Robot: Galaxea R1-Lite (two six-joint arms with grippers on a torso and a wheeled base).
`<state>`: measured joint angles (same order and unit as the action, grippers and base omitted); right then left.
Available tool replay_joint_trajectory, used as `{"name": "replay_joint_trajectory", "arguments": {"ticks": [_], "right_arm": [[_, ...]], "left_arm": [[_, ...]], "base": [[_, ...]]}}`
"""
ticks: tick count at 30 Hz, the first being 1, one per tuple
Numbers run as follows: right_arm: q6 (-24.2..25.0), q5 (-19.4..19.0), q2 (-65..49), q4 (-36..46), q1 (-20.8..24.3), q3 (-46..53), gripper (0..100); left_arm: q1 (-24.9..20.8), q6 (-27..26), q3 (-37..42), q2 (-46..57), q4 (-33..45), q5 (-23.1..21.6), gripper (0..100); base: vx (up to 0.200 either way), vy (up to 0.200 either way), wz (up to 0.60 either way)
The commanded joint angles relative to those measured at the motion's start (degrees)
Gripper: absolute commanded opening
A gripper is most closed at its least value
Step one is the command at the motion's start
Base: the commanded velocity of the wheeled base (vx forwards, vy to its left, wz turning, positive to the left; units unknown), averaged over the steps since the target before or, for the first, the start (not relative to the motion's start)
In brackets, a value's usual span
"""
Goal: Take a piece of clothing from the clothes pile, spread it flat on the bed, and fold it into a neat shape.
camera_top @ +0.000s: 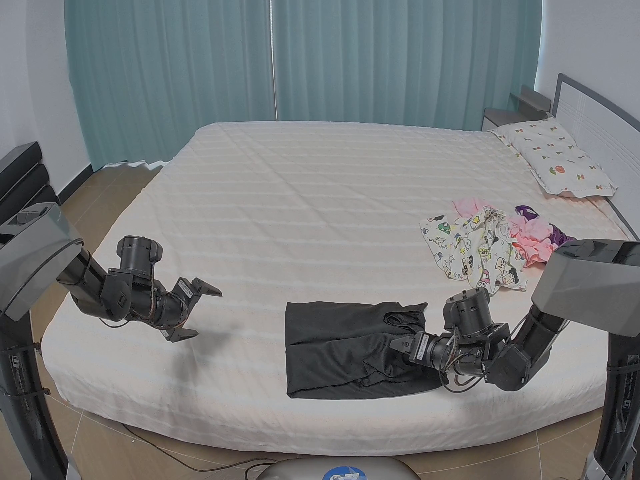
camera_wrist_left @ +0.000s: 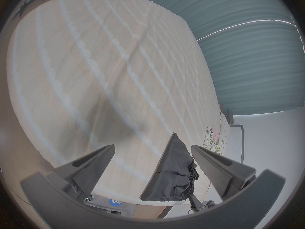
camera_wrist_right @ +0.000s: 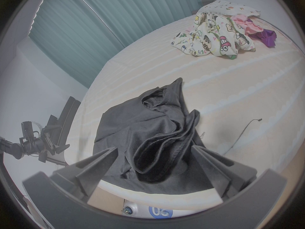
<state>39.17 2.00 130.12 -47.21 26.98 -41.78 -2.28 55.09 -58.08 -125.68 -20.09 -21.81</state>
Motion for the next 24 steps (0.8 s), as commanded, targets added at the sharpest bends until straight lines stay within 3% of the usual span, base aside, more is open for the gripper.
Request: {"name": "replay_joint_trajectory", "arguments": {"ticks": [1,16,21,22,24], "right_arm": [[0.2,0.1,1.5,0.4,0.6,-0.8,0],[-0.8,-0.1,-2.0,3.1,-5.4,6.1,0],[-0.8,-0.6,-0.7,3.1,-5.3,6.6,0],[-0.8,-0.6,-0.7,3.1,-5.3,6.6,100],[-0.8,-0.4,-0.9,3.6,-5.2,6.5,100]], "left_arm": [[0.0,0.0,0.1,-0.1,0.0,0.0,100],[0.0,0.0,0.1,-0.1,0.0,0.0,100],[0.0,0.0,0.1,-0.1,0.0,0.0,100],[0.0,0.0,0.1,-0.1,0.0,0.0,100],[0.0,0.0,0.1,-0.1,0.0,0.0,100]], "base": [[0.000,0.000,0.00],[0.000,0.000,0.00],[0.000,0.000,0.00],[0.000,0.000,0.00],[0.000,0.000,0.00]]}}
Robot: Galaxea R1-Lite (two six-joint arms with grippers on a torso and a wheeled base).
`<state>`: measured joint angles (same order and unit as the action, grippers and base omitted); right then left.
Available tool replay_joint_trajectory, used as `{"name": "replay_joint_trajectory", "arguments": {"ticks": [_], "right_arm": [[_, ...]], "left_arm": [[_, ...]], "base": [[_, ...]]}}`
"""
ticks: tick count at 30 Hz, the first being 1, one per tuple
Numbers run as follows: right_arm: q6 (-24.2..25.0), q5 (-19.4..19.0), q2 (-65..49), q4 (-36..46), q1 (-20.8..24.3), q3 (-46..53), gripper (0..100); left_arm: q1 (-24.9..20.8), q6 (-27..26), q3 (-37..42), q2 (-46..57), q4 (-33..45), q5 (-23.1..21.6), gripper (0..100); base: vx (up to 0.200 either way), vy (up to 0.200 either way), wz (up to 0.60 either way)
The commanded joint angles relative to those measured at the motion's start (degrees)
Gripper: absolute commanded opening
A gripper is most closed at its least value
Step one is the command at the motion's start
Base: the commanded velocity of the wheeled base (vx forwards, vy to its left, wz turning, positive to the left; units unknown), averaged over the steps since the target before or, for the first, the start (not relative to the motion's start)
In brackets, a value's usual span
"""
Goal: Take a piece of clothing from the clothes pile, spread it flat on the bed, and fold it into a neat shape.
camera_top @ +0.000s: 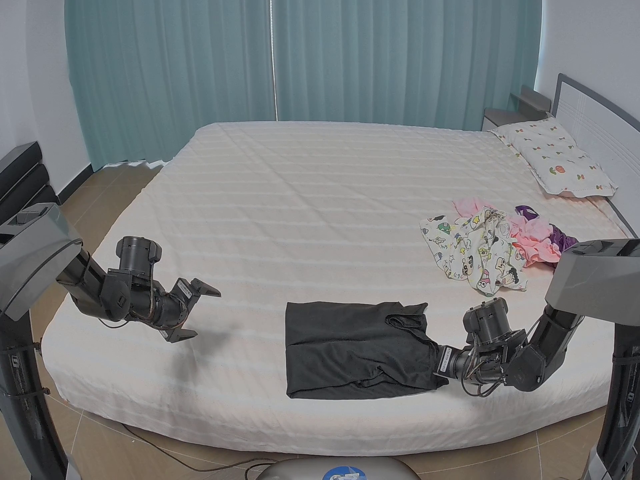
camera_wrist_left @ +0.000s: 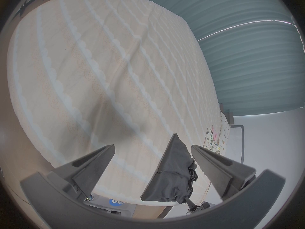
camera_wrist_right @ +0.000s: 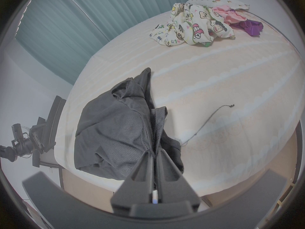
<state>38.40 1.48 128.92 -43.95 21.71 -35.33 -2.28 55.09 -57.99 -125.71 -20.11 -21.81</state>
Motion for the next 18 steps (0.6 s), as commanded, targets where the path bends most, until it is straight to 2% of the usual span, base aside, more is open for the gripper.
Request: {"name": "replay_joint_trajectory", "arguments": {"ticks": [1,8,14,18], "right_arm": [[-0.2,0.3,-0.2,0.4,-0.4,0.0,100],[0.6,-0.4,-4.9,-0.1,-4.0,-1.1,100],[1.2,-0.9,-3.8,0.3,-4.5,-5.0,100],[3.3,-0.9,-1.8,0.5,-2.6,-9.4,100]], "left_arm": [[0.0,0.0,0.0,-0.1,0.0,0.0,100],[0.0,0.0,0.0,-0.1,0.0,0.4,100],[0.0,0.0,0.1,0.0,0.1,-0.1,100],[0.0,-0.2,0.1,0.0,0.1,-0.1,100]], "base": [[0.000,0.000,0.00],[0.000,0.000,0.00],[0.000,0.000,0.00],[0.200,-0.200,0.00]]}}
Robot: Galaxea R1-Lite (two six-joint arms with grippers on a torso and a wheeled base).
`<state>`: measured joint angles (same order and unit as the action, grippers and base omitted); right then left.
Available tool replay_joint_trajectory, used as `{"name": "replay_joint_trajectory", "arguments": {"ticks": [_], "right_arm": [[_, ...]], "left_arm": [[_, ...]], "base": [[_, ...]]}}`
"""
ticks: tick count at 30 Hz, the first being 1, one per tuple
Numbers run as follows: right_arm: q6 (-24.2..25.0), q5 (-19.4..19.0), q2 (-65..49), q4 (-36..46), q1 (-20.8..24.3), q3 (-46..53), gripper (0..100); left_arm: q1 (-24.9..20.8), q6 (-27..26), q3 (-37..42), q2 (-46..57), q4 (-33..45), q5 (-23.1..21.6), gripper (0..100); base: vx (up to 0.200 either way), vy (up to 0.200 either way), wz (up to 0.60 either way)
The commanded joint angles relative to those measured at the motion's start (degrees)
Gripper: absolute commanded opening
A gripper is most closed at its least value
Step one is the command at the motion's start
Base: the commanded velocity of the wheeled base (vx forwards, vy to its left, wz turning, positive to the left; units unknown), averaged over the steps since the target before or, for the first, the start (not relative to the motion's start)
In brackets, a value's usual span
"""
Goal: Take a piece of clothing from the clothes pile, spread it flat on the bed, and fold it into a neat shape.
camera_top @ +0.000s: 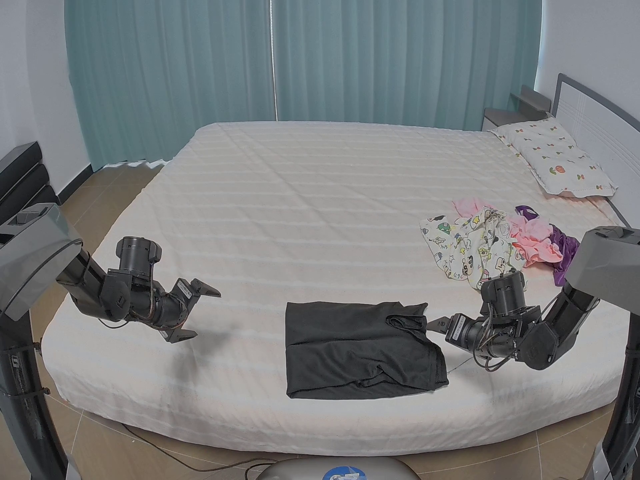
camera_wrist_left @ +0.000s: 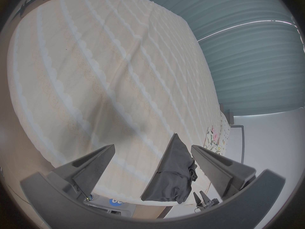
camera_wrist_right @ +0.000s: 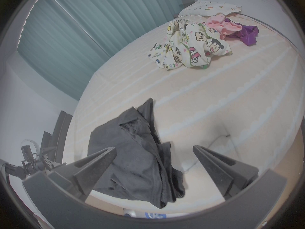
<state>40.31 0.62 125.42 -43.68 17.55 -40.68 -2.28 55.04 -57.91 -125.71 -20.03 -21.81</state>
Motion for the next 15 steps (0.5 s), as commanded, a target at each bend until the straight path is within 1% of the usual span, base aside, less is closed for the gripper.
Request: {"name": "replay_joint_trajectory", "arguments": {"ticks": [1,2,4,7,9,11,15], "right_arm": [[2.2,0.0,2.4,0.5,2.3,-5.5,100],[2.2,0.0,2.4,0.5,2.3,-5.5,100],[2.6,0.2,3.7,3.2,4.6,-8.5,100],[2.0,0.9,5.6,6.8,5.9,-11.8,100],[1.5,1.1,6.5,7.7,6.0,-13.7,100],[0.2,2.3,7.6,9.7,5.7,-16.8,100],[-1.6,2.5,8.8,11.8,5.5,-18.4,100]], "left_arm": [[0.0,-0.1,0.0,0.0,0.0,-0.1,100],[0.0,-0.1,0.0,0.0,0.0,-0.1,100],[0.0,-0.1,0.1,0.0,0.0,-0.1,100],[0.0,-0.1,0.1,-0.1,0.0,0.0,100],[0.0,-0.1,0.1,-0.1,0.0,0.0,100],[0.0,-0.1,0.3,0.0,-0.1,0.1,100],[0.0,-0.2,0.4,-0.1,-0.1,0.1,100]], "base": [[0.000,0.000,0.00],[0.000,0.000,0.00],[0.000,0.000,0.00],[0.000,0.000,0.00],[0.000,0.000,0.00],[0.000,0.000,0.00],[0.000,0.000,0.00]]}}
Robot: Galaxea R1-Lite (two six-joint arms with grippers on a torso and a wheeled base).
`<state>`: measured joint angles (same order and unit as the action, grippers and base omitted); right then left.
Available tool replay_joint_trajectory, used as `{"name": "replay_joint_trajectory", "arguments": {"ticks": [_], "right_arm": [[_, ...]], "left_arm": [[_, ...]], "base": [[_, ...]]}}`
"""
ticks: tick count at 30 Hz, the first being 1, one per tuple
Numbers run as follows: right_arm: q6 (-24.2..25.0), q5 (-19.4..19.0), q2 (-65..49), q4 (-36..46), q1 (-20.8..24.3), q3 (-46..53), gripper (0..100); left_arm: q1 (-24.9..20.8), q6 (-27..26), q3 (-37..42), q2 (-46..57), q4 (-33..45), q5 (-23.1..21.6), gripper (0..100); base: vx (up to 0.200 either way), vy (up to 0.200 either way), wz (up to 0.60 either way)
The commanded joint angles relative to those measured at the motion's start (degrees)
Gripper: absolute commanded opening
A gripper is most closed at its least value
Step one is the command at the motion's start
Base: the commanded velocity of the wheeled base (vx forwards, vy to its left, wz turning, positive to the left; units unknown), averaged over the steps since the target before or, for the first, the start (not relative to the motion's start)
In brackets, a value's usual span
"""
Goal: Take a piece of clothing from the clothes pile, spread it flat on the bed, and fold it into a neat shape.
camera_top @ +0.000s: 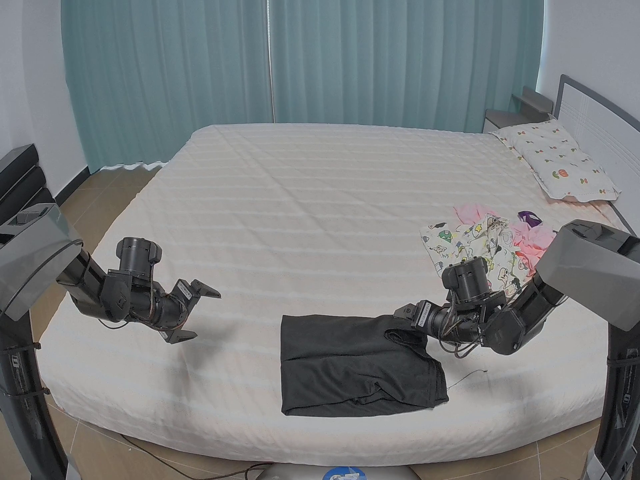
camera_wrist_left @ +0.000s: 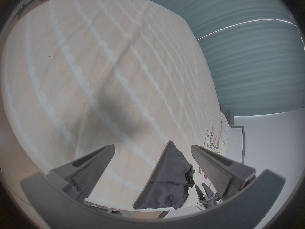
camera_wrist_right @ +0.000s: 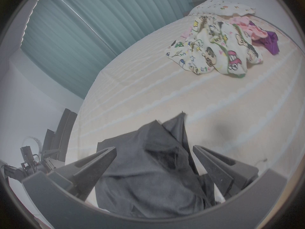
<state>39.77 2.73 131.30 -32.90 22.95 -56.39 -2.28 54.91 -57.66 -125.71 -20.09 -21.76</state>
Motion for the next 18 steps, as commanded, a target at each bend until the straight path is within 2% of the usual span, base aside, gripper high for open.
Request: {"name": "replay_joint_trajectory", "arguments": {"ticks": [1,6,7,13,18], "right_arm": [[-1.2,0.3,3.3,1.1,0.2,-2.9,100],[-1.5,0.3,4.5,1.3,0.7,-3.4,100],[-2.1,0.3,5.2,2.0,0.7,-3.5,0],[-2.3,0.4,4.9,4.5,-0.4,-4.5,0],[-2.2,0.3,4.7,4.0,-4.1,-5.0,0]], "left_arm": [[-0.1,-0.1,0.2,-0.1,0.0,0.1,100],[0.0,-0.1,0.2,-0.1,0.0,0.1,100],[-0.1,-0.1,0.2,-0.1,0.0,0.1,100],[0.0,-0.1,0.1,-0.1,0.0,0.1,100],[0.0,-0.1,0.2,-0.1,0.0,0.1,100]], "base": [[0.000,0.000,0.00],[0.000,0.000,0.00],[0.000,0.000,0.00],[0.000,0.000,0.00],[0.000,0.000,0.00]]}}
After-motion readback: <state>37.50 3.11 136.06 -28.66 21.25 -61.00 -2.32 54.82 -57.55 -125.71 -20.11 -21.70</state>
